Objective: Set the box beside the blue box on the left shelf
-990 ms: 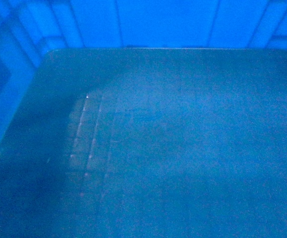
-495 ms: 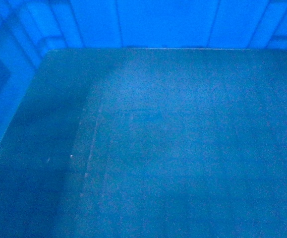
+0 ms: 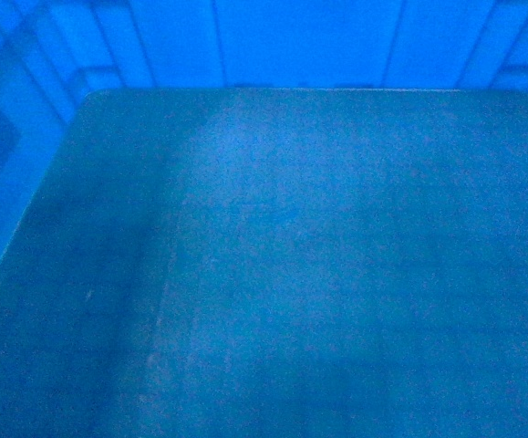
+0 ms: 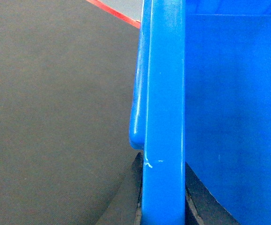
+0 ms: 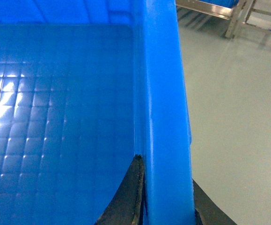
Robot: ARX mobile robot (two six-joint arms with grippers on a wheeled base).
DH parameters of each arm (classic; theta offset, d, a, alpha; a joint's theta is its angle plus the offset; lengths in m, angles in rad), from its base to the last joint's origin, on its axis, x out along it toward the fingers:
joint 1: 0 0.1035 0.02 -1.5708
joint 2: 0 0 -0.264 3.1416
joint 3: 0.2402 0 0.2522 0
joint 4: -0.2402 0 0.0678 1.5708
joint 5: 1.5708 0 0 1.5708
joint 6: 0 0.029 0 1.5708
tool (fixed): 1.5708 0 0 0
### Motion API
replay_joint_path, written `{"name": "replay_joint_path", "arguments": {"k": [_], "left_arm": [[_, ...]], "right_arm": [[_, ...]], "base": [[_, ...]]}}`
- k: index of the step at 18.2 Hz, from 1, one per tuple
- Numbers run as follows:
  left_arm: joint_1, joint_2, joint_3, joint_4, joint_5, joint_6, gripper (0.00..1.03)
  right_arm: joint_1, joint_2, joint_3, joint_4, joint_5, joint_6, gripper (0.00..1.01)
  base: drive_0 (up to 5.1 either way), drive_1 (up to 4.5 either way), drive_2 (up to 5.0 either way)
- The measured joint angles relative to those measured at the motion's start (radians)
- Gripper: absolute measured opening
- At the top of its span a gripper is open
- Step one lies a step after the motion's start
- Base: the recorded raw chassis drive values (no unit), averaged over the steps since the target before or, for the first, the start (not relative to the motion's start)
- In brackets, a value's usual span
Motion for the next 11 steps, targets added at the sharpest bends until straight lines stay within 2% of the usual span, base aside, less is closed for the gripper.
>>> {"name": "replay_joint_path", "arguments": {"k": [11], "left_arm": [[0.000, 0.001, 0.000, 0.000, 0.000, 0.000, 0.08]], "right_arm": [[0.000, 0.000, 0.000, -0.001, 0.000, 0.000, 0.10]], "base": [[-1.4, -1.38, -1.4]]}}
